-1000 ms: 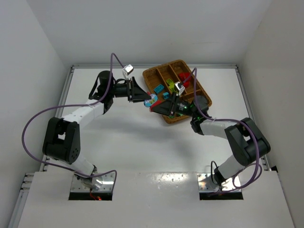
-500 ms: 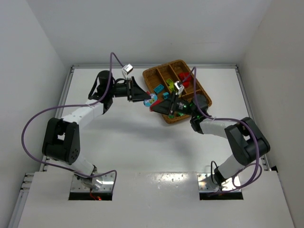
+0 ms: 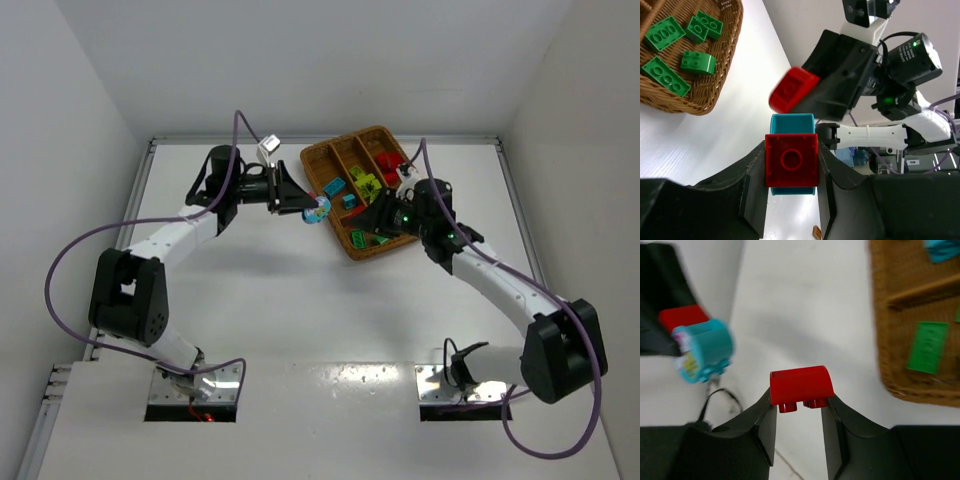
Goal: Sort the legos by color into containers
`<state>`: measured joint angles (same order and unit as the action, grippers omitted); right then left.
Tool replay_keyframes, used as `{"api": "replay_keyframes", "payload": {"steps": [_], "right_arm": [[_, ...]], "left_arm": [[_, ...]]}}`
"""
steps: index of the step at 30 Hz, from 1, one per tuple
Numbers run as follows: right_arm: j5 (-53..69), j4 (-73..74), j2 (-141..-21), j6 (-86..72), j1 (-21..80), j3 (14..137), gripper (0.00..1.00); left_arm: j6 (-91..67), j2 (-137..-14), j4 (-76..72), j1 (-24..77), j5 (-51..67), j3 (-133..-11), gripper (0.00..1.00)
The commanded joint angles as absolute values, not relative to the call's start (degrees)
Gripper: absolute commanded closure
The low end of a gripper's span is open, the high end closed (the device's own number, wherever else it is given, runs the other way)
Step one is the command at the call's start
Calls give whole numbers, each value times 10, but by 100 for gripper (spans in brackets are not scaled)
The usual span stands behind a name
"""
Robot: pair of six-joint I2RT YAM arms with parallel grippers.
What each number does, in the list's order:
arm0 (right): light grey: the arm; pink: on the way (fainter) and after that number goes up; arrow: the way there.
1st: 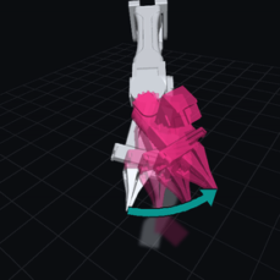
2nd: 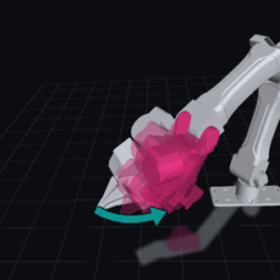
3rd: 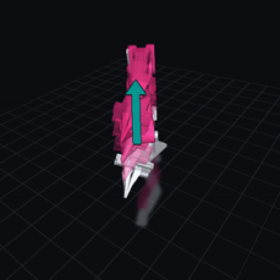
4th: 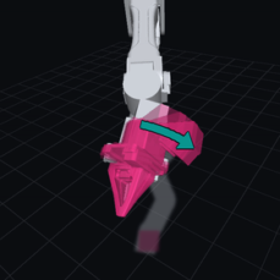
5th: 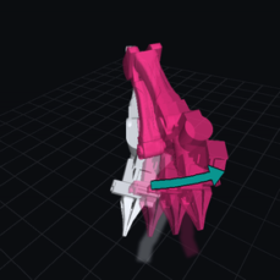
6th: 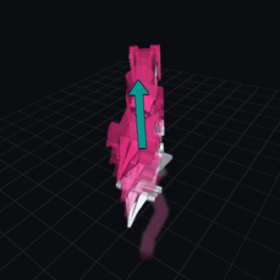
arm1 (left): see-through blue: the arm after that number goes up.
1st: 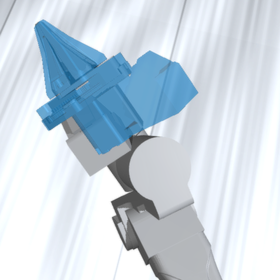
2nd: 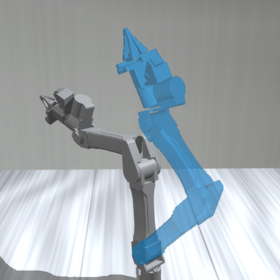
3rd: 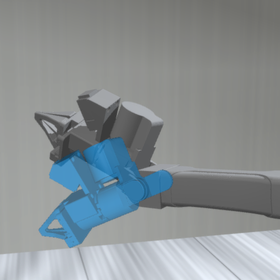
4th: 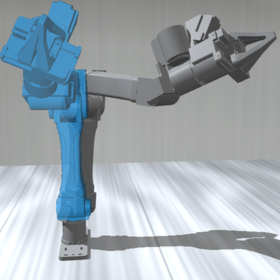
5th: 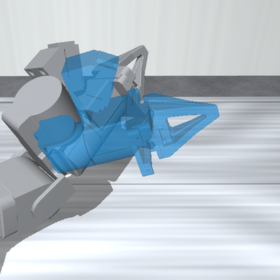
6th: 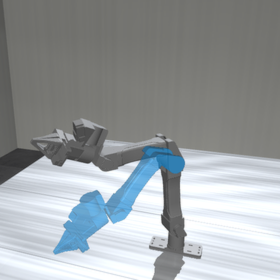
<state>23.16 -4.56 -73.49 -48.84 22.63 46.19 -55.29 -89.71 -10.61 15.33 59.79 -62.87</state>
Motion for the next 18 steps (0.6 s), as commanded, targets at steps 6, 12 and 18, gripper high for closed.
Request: {"api": "replay_keyframes", "payload": {"steps": [6,12,18], "right_arm": [[44,124,-850,-450,160,622,90],[-4,193,-1013,-425,112,791,87],[-22,234,-1161,-413,82,929,85]], "left_arm": [[-511,-924,-35,161,528,-637,100],[-518,-948,-52,184,511,-623,100],[-505,-954,-27,189,511,-629,100]]}}
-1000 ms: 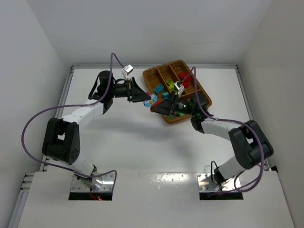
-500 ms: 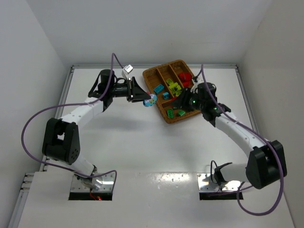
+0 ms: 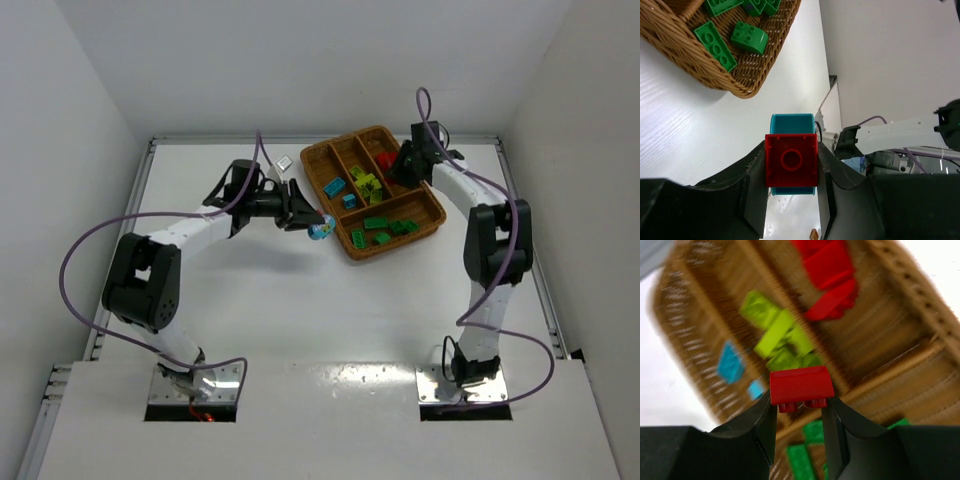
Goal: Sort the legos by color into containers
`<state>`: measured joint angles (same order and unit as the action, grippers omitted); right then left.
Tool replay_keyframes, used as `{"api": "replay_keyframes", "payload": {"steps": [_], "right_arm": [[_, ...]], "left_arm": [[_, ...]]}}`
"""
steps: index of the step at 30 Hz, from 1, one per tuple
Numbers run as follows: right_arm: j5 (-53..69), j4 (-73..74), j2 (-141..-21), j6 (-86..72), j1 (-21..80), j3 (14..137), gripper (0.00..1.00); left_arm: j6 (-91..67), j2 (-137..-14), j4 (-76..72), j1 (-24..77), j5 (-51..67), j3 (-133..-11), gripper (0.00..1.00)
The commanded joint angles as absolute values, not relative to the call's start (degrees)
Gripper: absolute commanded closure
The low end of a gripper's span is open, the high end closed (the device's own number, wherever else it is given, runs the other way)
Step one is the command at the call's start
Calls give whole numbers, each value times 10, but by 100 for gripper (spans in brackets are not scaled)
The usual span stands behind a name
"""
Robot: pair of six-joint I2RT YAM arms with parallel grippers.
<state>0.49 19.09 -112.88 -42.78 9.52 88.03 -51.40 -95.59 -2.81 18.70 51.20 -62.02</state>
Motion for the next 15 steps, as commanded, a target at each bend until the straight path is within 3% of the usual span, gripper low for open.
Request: {"api": "replay_keyframes", "payload": {"steps": [1,3,6,7,10,15], "right_arm": [[-30,241,-1173,-413,82,940,83],[-40,241,-1191,-413,75,959,82],[-31,213,-1215,-425,62,964,69],[-17,213,-1225,-425,57,975,53],[-11,234,-1237,-412,57,1016,32],[-18,233,-1182,-400,62,984,33]], "left_arm": [[-500,-954,-27,189,511,-629,100],[-500,-949,-22,189,505,-629,100],[-477,-944,9,189,497,-635,100],[-470,-944,16,189,497,-642,100],[-470,-949,23,189,497,-648,100],[-465,-949,28,189,497,-660,100]]}}
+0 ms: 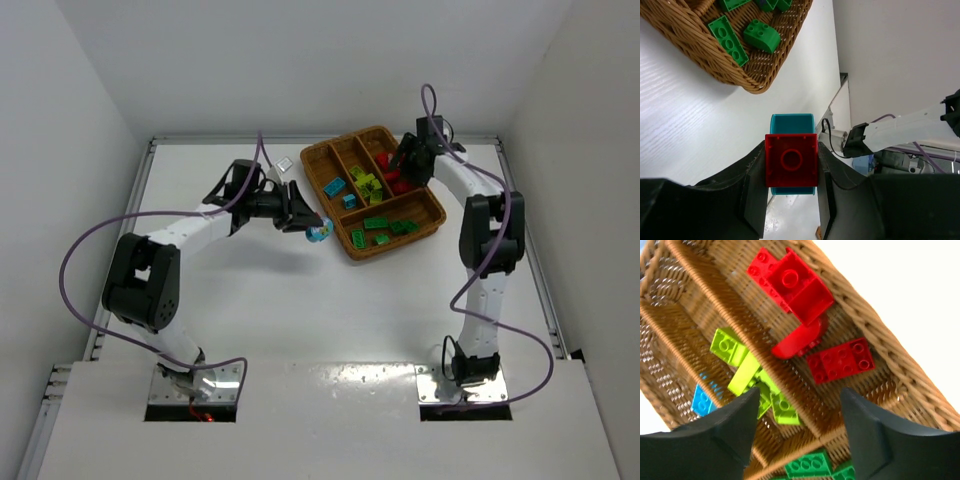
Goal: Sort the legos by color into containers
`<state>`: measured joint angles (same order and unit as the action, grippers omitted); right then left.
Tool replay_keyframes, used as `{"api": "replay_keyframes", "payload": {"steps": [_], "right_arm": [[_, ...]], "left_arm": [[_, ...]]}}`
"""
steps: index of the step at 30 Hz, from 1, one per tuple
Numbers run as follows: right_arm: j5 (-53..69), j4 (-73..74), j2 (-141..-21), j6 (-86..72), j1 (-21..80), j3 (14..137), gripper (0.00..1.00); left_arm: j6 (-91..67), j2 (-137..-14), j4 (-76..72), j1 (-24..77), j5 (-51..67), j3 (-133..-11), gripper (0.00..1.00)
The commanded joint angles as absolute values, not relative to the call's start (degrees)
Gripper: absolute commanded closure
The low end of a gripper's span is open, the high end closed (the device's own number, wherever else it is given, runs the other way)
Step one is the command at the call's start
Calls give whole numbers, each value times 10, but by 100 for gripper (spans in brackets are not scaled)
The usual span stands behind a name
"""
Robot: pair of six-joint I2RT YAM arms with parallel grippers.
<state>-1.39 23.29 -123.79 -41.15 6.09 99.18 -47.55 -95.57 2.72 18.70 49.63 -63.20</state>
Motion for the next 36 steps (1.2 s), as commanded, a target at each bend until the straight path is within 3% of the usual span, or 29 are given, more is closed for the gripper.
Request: {"api": "replay_keyframes", "payload": {"steps": [1,6,8,11,14,23,36], "right_arm": [[-10,228,-1164,-400,62,968,37],[149,100,-993,-395,97,744,43],[207,15,-915,-395,111,645,37],[388,-97,-853,-427,130,551,26],[458,-151,-817,-452,153,494,26],[547,-271,-797,-503,188,453,29],[580,-446,-865,-621,210,483,41]], "left_arm": [[-460,-949,28,189,497,-660,100],[-439,-949,28,189,538,-660,100],[-434,-949,28,189,555,-665,100],[-439,-949,10,189,574,-665,100],[-454,-944,-18,189,591,-665,100],[-553,-900,-187,189,654,-641,100],[-548,-895,-177,194,664,-646,100]]}}
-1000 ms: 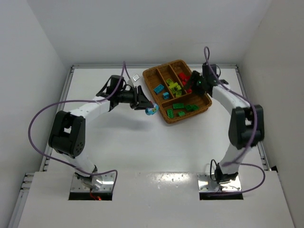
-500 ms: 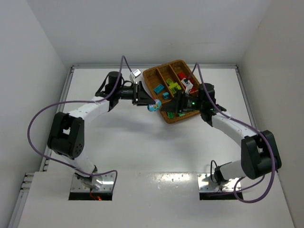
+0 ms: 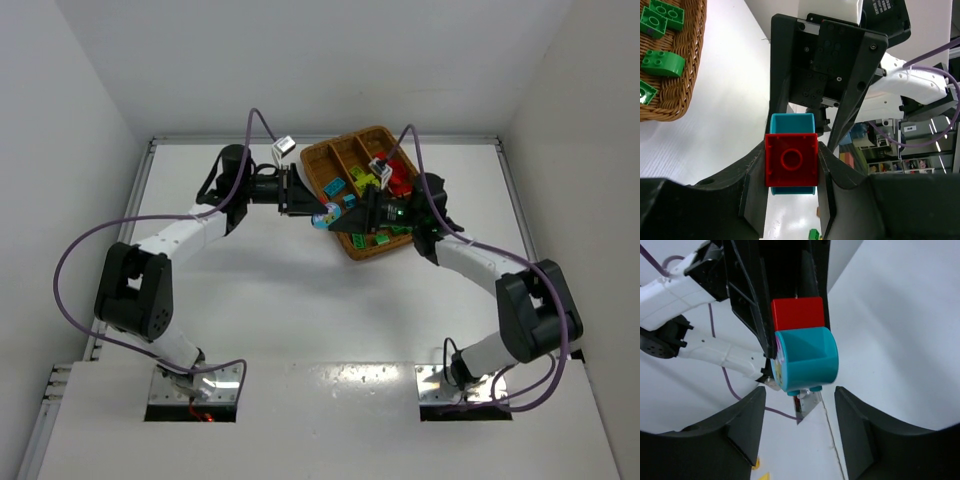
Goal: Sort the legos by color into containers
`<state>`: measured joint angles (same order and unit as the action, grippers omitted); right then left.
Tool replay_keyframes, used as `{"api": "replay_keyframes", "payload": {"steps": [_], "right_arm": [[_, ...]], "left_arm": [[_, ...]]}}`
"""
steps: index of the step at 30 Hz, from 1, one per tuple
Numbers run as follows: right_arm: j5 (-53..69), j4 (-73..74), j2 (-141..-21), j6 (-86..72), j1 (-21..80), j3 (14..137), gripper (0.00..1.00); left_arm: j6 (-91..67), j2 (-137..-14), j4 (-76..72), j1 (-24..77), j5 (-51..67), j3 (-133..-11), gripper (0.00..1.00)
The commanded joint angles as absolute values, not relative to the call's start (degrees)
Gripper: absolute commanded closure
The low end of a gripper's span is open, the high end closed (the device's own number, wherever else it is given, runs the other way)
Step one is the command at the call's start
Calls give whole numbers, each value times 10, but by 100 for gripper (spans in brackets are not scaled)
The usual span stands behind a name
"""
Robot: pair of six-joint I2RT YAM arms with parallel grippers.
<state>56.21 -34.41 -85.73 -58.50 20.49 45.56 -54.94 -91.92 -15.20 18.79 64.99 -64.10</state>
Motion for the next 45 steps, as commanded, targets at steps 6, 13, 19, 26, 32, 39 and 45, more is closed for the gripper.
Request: {"api": "replay_keyframes", "payload": {"steps": [6,13,19,26,32,39,45], "right_arm": [[575,-461,-870,-635,216,483,50],[563,-478,-864,-652,216,483,64],[563,-493,-869,-666,221,488,64],[563,-513,-891,-689,234,504,57],[563,-540,-891,-701,239,504,55],[563,-571,-896,-713,239,504,70],[569,-589,-896,-724,239,504,85]], "left_arm": [[-526,-889,-143,200,664,-646,100],[-506,-889,-122,200,664,-646,100],[-481,-889,-97,200,664,-646,100],[-475,-889,-97,200,664,-641,100],[-470,-889,-91,200,664,-641,100],[-465,-889,-91,210,664,-641,100],[-454,-889,-71,210,664,-646,100]]}}
